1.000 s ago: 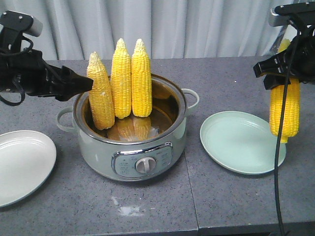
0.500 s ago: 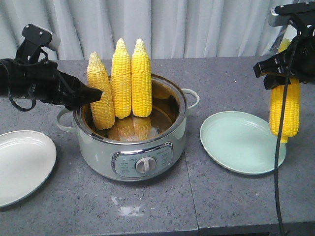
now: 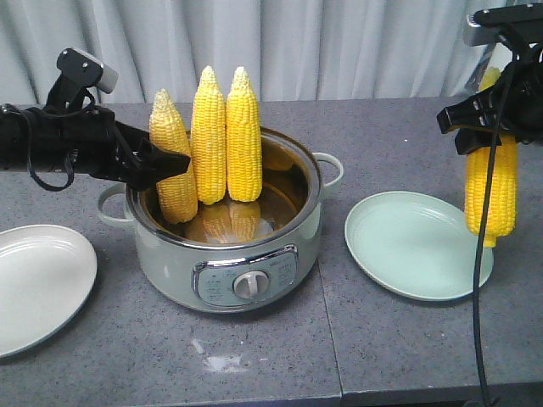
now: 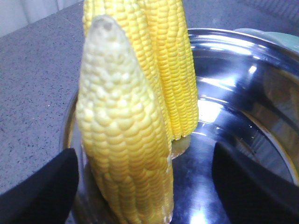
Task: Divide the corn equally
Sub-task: 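Move the left gripper to the corn cob nearest the white plate and grasp it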
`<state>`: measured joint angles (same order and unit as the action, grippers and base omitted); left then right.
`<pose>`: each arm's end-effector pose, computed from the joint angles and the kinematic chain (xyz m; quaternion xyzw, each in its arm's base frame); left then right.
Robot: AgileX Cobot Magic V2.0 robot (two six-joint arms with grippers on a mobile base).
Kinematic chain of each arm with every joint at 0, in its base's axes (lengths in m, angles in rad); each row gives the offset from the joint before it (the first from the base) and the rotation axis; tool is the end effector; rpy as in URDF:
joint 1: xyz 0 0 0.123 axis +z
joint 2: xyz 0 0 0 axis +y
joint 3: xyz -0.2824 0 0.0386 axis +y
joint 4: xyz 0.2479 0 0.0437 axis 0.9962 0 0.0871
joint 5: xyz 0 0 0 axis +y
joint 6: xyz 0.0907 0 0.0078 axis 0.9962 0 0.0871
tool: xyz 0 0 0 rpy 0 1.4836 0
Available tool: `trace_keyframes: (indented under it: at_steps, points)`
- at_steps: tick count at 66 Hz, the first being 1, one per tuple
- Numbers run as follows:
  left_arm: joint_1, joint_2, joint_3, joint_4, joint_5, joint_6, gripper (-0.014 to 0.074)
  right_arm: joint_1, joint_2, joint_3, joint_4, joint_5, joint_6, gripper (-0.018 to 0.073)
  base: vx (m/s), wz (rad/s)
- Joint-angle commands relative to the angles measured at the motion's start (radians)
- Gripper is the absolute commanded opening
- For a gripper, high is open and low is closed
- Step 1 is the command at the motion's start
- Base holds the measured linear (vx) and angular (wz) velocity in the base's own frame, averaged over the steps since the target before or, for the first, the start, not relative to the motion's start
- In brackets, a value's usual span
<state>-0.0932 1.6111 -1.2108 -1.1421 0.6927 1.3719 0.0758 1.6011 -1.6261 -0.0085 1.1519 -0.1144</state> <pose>0.3479 -0.0857 0.3027 0.3149 0.8035 -0.2191 0.4552 0.3389 0.0250 0.3754 -0.0923 0.9605 -0.0093 0.2623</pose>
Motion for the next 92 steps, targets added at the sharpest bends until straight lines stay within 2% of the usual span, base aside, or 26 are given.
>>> trace_keyframes:
  at_steps: [1, 8, 23, 39, 58, 66, 84, 92]
  points:
    - [0.002, -0.032, -0.034, -0.098, 0.0, 0.057, 0.0552, -0.005, -0.04, -0.033, -0.006, -0.037, -0.002, 0.0174, 0.0, 0.0]
    - [0.002, -0.023, -0.034, -0.133, 0.003, 0.105, 0.0552, -0.005, -0.04, -0.033, -0.006, -0.036, -0.002, 0.0174, 0.0, 0.0]
    - [0.002, -0.001, -0.034, -0.146, 0.0, 0.135, 0.0552, -0.005, -0.04, -0.033, -0.006, -0.036, -0.002, 0.0174, 0.0, 0.0]
    - [0.002, 0.014, -0.034, -0.238, 0.004, 0.214, 0.0552, -0.005, -0.04, -0.033, -0.006, -0.036, -0.002, 0.0174, 0.0, 0.0]
    - [0.002, 0.019, -0.034, -0.239, -0.011, 0.24, 0.054, -0.005, -0.04, -0.033, -0.006, -0.036, -0.002, 0.0174, 0.0, 0.0]
    - [0.002, 0.019, -0.034, -0.239, -0.011, 0.24, 0.0479, -0.005, -0.04, -0.033, -0.006, -0.036, -0.002, 0.0174, 0.0, 0.0]
    - [0.002, 0.019, -0.034, -0.239, 0.001, 0.23, 0.0239, -0.005, -0.04, -0.033, -0.006, -0.036, -0.002, 0.0174, 0.0, 0.0]
    - [0.002, 0.017, -0.034, -0.24, 0.002, 0.229, 0.019, -0.005, -0.04, -0.033, -0.006, -0.036, -0.002, 0.0174, 0.0, 0.0]
